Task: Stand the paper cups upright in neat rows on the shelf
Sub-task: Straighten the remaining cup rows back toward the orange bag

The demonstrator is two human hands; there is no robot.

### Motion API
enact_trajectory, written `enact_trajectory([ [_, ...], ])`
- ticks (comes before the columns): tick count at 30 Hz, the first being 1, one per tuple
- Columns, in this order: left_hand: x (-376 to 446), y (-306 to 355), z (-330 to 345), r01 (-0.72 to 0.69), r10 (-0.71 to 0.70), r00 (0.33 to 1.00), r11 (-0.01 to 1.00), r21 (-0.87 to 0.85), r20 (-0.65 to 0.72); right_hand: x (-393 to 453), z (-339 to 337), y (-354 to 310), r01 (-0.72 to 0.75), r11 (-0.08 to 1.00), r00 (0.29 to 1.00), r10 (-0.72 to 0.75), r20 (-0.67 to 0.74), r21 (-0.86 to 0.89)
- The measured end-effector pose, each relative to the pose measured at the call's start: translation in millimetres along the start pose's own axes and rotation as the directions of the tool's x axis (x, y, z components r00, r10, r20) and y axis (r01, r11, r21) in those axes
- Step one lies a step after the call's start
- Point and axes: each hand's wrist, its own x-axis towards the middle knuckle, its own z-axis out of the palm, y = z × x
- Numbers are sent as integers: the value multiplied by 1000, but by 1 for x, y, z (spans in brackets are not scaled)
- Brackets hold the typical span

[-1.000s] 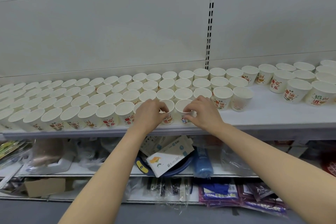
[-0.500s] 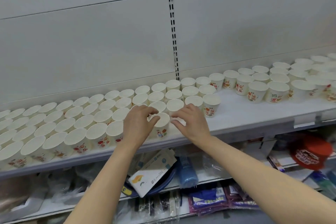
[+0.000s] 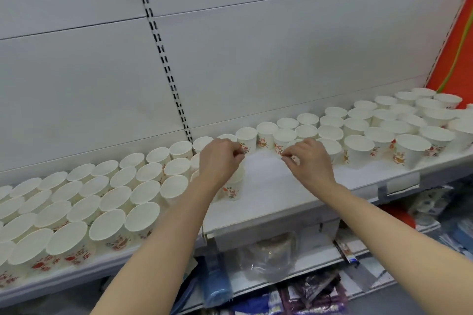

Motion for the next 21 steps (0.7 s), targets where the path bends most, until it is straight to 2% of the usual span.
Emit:
enact_trajectory([
  [4, 45, 10, 22, 113, -114, 993, 992, 55, 8, 40, 7, 36, -16, 1000, 997, 16, 78, -6],
  [7, 66, 6, 37, 183, -185, 983, 980, 82, 8, 71, 23, 44, 33, 999, 987, -32, 159, -5],
  [15, 91, -2, 64, 131, -155, 981, 971, 199, 112, 122, 84, 42, 46, 995, 895, -2, 446, -87],
  [21, 105, -8, 69, 83, -112, 985, 974, 212, 129, 129, 103, 35, 89, 982, 880, 1, 475, -168],
])
